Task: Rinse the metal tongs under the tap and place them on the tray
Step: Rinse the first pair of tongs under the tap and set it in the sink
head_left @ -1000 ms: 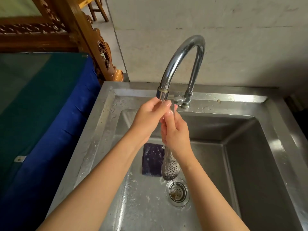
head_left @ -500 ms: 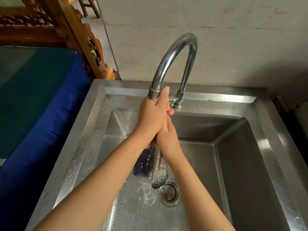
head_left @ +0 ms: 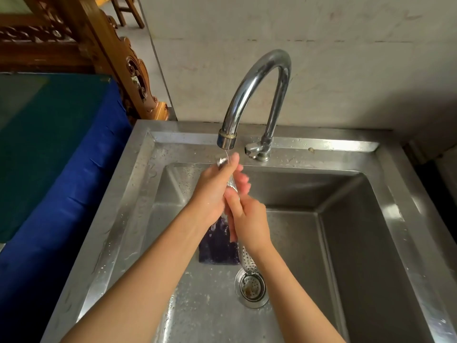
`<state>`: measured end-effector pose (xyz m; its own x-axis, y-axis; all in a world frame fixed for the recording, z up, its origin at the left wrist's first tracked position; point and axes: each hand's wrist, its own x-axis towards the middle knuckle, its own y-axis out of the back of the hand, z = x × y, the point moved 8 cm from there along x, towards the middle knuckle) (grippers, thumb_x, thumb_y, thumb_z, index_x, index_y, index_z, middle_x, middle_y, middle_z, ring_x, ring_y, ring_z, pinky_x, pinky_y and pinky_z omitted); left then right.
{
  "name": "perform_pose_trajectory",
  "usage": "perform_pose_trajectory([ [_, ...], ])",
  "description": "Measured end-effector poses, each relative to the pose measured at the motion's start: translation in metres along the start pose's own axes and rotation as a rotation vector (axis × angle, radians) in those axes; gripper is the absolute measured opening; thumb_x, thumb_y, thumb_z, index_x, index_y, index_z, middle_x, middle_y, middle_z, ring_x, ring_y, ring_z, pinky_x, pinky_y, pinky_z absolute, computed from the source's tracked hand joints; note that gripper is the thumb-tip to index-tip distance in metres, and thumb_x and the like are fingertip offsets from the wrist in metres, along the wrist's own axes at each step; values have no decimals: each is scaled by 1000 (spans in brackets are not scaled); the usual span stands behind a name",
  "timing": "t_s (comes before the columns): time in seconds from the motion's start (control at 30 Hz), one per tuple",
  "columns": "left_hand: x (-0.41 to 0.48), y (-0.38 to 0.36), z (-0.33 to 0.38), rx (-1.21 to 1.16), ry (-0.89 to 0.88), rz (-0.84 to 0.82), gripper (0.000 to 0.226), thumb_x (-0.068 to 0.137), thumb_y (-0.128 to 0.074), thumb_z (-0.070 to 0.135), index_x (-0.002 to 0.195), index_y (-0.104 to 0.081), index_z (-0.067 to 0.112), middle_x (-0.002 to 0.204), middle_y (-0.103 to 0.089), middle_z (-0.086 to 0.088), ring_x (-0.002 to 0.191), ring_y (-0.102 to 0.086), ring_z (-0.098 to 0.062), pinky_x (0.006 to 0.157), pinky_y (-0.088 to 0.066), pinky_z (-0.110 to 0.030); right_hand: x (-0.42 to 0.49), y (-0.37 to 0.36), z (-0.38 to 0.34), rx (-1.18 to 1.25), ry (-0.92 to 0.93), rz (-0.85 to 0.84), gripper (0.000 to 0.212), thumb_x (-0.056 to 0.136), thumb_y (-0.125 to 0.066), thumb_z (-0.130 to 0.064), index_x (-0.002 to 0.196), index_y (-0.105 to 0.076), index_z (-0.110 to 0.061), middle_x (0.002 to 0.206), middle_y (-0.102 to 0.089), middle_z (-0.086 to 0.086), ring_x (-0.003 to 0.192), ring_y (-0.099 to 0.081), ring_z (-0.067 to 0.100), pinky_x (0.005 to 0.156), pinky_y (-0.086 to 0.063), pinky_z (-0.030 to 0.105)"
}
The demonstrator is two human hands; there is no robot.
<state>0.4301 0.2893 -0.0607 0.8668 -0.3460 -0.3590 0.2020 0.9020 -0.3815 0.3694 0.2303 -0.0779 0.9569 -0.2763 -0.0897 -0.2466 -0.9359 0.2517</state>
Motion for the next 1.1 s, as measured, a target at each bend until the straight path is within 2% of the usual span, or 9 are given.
perform_pose_trajectory([
  [0.17,3,-26,1,209,6,-287,51,77,-66,51,51,-41,14,36,-33,4,33,-33,-12,41,-35,-24,-8,-7,12,275,-52,-78,55,87,-44,-51,61,-48,-4,37,-44,6,32,-39,15,42,-37,27],
  [0.3,-5,-42,11,-80,68,-628,39,77,-70,40,59,-47,15,41,-39,9,35,-36,-6,40,-36,-19,-9,-21,2,420,-51,-394,62,94,-39,-51,46,-44,-12,31,-41,2,29,-38,19,38,-36,23],
  [0.37,1,-36,13,-148,29,-507,33,83,-65,35,63,-47,15,42,-37,12,33,-32,-1,36,-31,-16,-3,-18,6,370,-96,-334,57,95,-40,-47,49,-44,-14,31,-40,1,27,-38,17,35,-33,20],
  [0.53,2,-4,13,95,-247,305,25,91,-57,27,73,-43,18,44,-37,8,32,-31,-5,34,-28,-20,15,5,18,-289,-29,48,34,92,-44,-23,60,-36,-19,49,-47,0,46,-37,16,44,-27,29],
  [0.63,3,-18,18,120,-259,217,38,87,-61,36,58,-42,20,40,-37,10,31,-31,-6,33,-25,-18,11,4,11,-118,17,65,34,92,-37,-37,63,-40,-19,45,-48,-3,43,-43,14,43,-33,26],
  [0.77,18,-29,24,134,-65,3,49,78,-58,54,49,-36,21,36,-33,9,30,-27,-8,31,-21,-18,2,2,8,203,20,-238,30,97,-42,-35,80,-46,-11,53,-56,-4,44,-53,13,52,-45,22],
  [0.9,36,-3,20,-72,71,219,49,97,-37,22,49,-37,16,31,-33,6,25,-24,-9,31,-15,-14,-20,1,23,326,-63,-481,19,96,-47,-9,114,-47,-3,74,-61,6,60,-61,22,63,-53,33],
  [1.0,36,12,22,-134,-47,322,44,94,-37,6,51,-43,14,31,-35,7,25,-27,-7,31,-21,-14,-17,11,27,424,-80,-388,16,94,-50,-5,106,-56,4,72,-68,4,57,-64,17,55,-53,26],
  [1.1,35,13,26,-213,-163,233,25,92,-50,10,68,-57,12,45,-49,6,34,-39,-5,37,-35,-16,-3,11,26,508,-135,-226,20,94,-52,-18,90,-63,-1,62,-66,5,46,-61,16,45,-50,24],
])
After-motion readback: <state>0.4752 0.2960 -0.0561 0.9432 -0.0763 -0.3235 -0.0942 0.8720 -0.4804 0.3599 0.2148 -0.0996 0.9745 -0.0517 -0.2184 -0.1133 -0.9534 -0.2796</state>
